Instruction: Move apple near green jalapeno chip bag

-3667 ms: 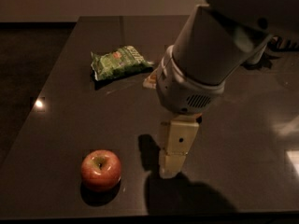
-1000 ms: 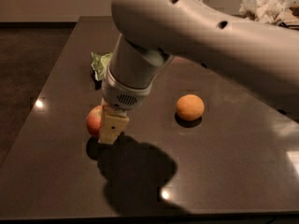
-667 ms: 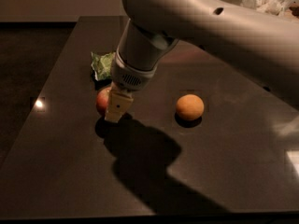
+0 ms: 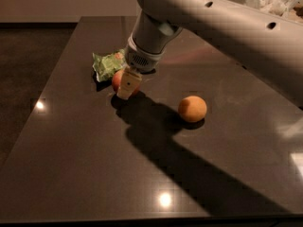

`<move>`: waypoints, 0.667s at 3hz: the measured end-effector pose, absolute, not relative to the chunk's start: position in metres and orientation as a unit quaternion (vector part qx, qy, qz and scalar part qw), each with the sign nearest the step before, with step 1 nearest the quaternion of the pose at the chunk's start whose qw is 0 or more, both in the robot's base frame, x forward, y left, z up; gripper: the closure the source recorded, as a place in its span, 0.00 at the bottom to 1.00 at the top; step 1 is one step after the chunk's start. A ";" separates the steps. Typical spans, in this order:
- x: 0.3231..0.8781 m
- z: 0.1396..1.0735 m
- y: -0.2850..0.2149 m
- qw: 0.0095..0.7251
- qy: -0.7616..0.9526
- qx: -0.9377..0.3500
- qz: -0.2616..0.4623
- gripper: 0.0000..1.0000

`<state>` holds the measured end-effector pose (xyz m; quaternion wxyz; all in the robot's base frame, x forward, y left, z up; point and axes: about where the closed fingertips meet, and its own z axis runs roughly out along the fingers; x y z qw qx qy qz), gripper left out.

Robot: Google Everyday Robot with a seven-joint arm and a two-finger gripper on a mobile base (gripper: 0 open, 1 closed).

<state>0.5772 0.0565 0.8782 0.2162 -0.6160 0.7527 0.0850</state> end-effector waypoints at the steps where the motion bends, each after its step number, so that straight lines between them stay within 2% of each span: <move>1: 0.610 0.870 0.052 0.225 0.768 -0.594 0.077 0.83; 2: 0.632 0.864 0.045 0.233 0.780 -0.577 0.074 0.59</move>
Offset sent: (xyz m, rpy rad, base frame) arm 0.0819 -0.0210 -0.0198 0.0304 -0.0339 -0.1570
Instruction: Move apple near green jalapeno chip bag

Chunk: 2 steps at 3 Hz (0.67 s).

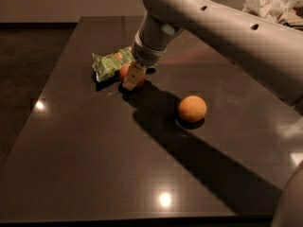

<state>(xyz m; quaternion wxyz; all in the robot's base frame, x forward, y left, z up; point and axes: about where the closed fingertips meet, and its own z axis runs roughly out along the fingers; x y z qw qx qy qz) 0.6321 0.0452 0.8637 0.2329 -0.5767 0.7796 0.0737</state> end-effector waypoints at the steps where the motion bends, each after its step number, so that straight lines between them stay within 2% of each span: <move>1: 0.632 0.862 0.046 0.232 0.780 -0.577 0.074 0.36; 2: 0.632 0.861 0.047 0.231 0.779 -0.578 0.074 0.13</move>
Offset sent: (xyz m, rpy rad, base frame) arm 0.0002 0.0007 -0.0014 -0.0007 0.0019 0.0009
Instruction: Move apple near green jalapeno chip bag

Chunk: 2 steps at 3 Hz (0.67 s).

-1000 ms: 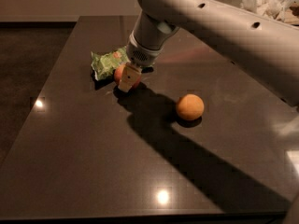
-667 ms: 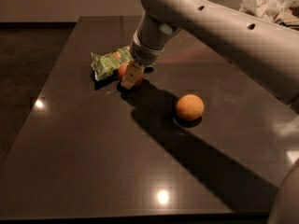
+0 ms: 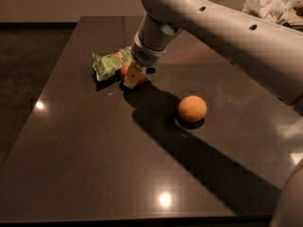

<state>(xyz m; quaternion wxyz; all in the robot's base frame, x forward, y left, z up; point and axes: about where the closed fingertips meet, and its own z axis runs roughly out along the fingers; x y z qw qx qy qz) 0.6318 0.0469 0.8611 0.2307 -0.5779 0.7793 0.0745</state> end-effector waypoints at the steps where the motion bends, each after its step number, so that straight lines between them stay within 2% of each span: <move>1: 0.631 0.860 0.048 0.230 0.779 -0.579 0.075 0.00; 2: 0.631 0.860 0.048 0.230 0.779 -0.579 0.075 0.00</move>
Offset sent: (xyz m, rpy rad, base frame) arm -0.0003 0.0008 -0.0011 -0.0009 0.0017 0.0017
